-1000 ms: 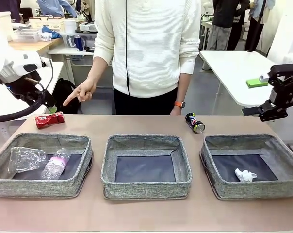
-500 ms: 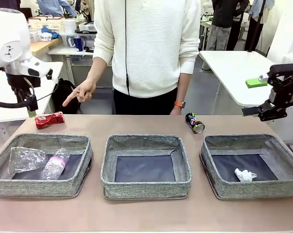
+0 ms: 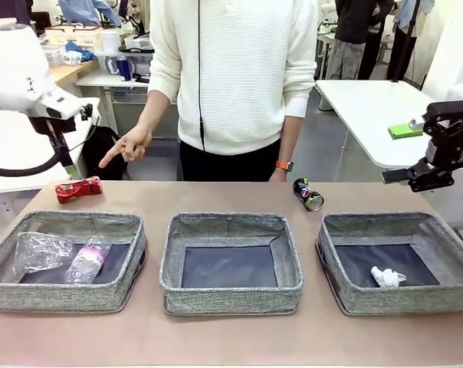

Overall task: Sort the waste into the appropriate baskets.
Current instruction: Pick up the waste item pointed out by the person.

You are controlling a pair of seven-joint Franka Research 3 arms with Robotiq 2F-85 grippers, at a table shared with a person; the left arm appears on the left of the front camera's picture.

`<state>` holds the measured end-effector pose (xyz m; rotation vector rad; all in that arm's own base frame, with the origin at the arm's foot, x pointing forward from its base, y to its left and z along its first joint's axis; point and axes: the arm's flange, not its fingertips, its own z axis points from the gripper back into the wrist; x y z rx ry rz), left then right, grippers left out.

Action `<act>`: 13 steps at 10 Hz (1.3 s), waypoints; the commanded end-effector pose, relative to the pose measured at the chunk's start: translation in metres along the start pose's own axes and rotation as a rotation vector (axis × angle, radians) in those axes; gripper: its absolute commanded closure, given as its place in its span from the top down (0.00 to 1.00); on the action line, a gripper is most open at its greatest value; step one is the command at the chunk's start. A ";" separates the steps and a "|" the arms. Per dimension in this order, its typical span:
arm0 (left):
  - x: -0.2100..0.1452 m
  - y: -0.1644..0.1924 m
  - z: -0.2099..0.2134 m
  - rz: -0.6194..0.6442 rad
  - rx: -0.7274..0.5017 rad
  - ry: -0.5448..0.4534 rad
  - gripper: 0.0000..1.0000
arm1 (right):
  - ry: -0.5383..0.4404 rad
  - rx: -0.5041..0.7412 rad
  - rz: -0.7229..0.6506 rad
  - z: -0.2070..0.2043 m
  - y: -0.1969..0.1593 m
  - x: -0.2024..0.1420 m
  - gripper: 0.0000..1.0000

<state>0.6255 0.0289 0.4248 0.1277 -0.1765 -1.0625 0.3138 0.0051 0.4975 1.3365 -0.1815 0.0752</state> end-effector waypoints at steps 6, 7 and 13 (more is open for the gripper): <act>0.004 0.049 -0.058 0.068 -0.169 0.017 1.00 | -0.007 0.021 0.013 -0.001 0.002 0.001 1.00; 0.008 0.052 -0.065 0.048 -0.203 0.007 1.00 | -0.007 0.021 0.013 -0.001 0.002 0.001 1.00; 0.012 0.072 -0.105 0.064 -0.285 0.042 1.00 | -0.007 0.021 0.013 -0.001 0.002 0.001 1.00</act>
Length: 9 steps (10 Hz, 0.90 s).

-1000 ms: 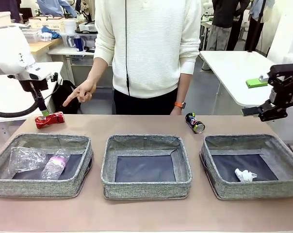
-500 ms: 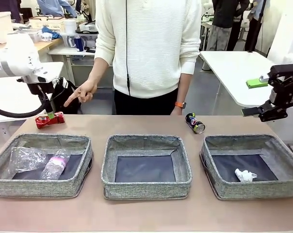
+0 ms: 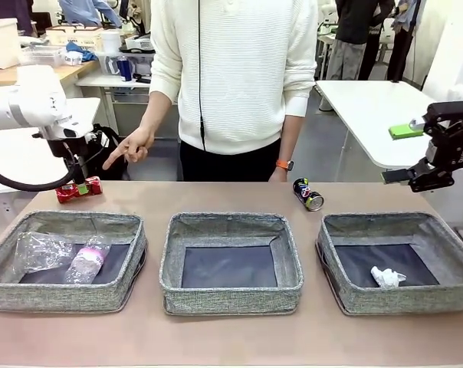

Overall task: Sort the waste into the appropriate baskets.
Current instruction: Pick up the waste item pointed out by the person.

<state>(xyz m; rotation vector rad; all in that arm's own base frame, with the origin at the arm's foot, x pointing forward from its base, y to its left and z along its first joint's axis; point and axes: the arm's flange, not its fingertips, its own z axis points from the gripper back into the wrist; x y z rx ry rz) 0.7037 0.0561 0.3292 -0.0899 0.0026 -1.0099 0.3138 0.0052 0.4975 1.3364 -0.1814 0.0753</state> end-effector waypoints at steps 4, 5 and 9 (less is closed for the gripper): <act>0.008 0.007 0.005 -0.007 -0.041 0.010 1.00 | -0.007 0.021 0.013 -0.001 0.002 0.001 1.00; 0.009 0.005 0.004 -0.007 -0.027 0.019 0.40 | -0.007 0.021 0.013 -0.001 0.002 0.001 1.00; 0.007 0.002 0.006 -0.017 -0.025 0.018 0.00 | -0.007 0.021 0.013 -0.001 0.002 0.001 1.00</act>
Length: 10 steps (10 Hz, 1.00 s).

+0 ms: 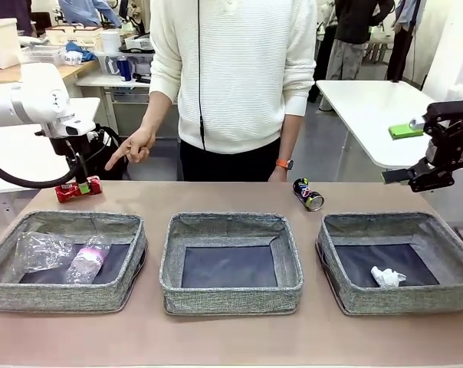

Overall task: Sort the waste into the appropriate baskets.
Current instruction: Pick up the waste item pointed out by the person.

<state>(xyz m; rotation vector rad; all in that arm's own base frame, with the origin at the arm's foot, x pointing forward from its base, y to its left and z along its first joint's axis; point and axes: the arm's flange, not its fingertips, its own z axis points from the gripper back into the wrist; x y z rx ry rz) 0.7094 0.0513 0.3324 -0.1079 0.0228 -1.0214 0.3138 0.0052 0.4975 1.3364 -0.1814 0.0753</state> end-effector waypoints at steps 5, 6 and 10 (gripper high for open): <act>-0.003 -0.006 0.007 0.003 0.005 0.009 0.00 | -0.007 0.021 0.013 -0.001 0.002 0.001 1.00; -0.003 -0.006 0.008 0.002 0.007 0.010 0.00 | -0.007 0.021 0.013 -0.001 0.002 0.001 1.00; -0.018 -0.051 0.074 0.258 -0.100 0.025 0.23 | -0.007 0.021 0.013 -0.001 0.002 0.001 1.00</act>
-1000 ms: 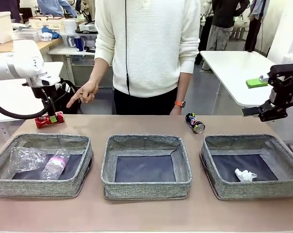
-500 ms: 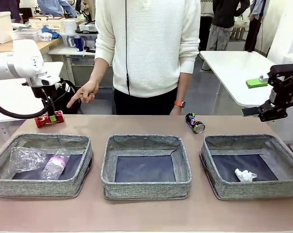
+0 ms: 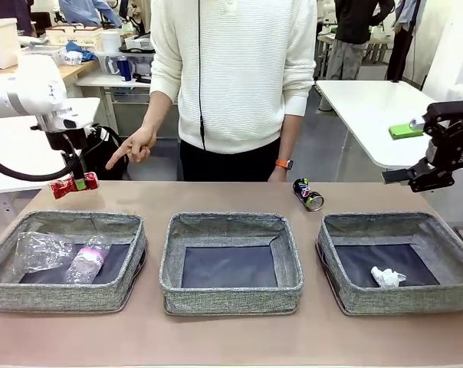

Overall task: Sort the waste into the appropriate baskets.
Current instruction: Pick up the waste item pointed out by the person.

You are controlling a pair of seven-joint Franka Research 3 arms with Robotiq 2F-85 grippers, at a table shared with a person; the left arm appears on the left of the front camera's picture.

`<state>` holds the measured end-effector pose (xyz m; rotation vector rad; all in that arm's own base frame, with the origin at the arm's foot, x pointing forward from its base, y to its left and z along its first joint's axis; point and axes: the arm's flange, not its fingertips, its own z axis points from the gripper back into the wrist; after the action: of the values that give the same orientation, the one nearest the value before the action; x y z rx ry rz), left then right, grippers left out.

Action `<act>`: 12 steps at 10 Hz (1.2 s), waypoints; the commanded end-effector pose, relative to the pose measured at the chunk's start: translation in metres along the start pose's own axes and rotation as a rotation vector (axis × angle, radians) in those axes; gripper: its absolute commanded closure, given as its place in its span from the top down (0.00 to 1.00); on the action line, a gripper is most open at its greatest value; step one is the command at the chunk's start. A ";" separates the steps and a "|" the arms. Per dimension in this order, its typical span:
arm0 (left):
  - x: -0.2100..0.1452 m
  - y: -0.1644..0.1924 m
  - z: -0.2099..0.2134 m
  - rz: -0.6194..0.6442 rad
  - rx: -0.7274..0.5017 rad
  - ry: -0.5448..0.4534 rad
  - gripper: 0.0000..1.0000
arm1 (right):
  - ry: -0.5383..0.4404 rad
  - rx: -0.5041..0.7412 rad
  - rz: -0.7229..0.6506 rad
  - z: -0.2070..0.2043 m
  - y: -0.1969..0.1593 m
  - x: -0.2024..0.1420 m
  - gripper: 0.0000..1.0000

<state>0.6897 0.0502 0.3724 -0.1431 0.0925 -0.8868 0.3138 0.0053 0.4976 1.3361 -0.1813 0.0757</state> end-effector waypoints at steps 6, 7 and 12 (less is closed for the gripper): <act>-0.046 -0.205 0.150 0.830 -0.491 -0.319 0.23 | -0.007 0.021 0.013 -0.001 0.002 0.001 1.00; -0.035 -0.220 0.151 0.916 -0.475 -0.363 0.23 | -0.007 0.021 0.013 -0.001 0.002 0.001 1.00; -0.032 -0.213 0.173 0.930 -0.531 -0.320 0.23 | -0.007 0.021 0.013 -0.001 0.002 0.001 1.00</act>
<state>0.5295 -0.0541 0.5723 -0.6728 0.0629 0.1505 0.3138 0.0051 0.4978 1.3362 -0.1820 0.0755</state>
